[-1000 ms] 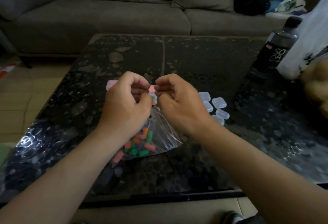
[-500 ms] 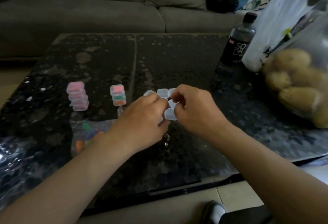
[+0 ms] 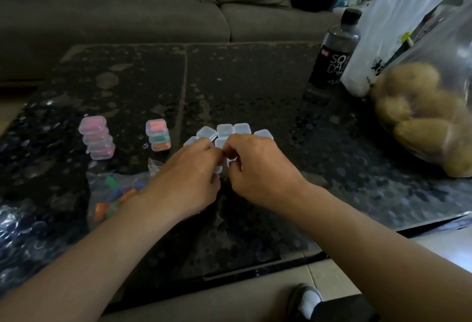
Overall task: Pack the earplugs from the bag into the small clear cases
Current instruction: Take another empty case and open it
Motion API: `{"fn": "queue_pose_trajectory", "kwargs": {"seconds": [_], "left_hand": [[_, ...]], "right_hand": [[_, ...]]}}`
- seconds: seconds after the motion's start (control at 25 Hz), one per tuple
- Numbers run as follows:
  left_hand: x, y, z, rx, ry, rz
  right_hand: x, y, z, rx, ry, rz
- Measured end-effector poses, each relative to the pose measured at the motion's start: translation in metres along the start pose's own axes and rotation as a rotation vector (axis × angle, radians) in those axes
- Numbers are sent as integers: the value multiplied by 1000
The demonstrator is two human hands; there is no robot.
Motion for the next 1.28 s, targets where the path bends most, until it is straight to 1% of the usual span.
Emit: {"fn": "queue_pose_trajectory", "kwargs": {"seconds": [0.12,0.24,0.36,0.44,0.56,0.64,0.8,1.08,1.28], "left_hand": [[3,2,-1,-30,10,1],[0,4,11,-86,-80,24],[-14,9,32,-184,-280,-77],[-25,12,40,-199,-340,-130],[-37,18,50,-207,-401,-174],[-45,23,55,-240,-415,-169],[-55,47,58,-540,-361,-13],[-69,64,63,-616,-396,23],[-71,79,64,-740,-339,93]], "right_hand": [[3,0,-2,6,0,-4],[4,0,-3,85,-34,-21],[5,-1,-7,390,9,-74],[7,5,-9,602,43,-84],[12,18,-10,875,37,-51],[13,26,-10,962,46,-40],[19,41,-16,1087,24,-14],[37,59,-37,1233,46,23],[42,65,-41,1214,28,59]]}}
Point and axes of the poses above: each hand's wrist, its own x-axis towards the middle knuckle, its own z-axis out of the back of the hand, y = z × x, the point moved 6 cm from there along x, towards the middle knuckle, and after that the axes turned 12 degrees about y, right-handed, at the moved point
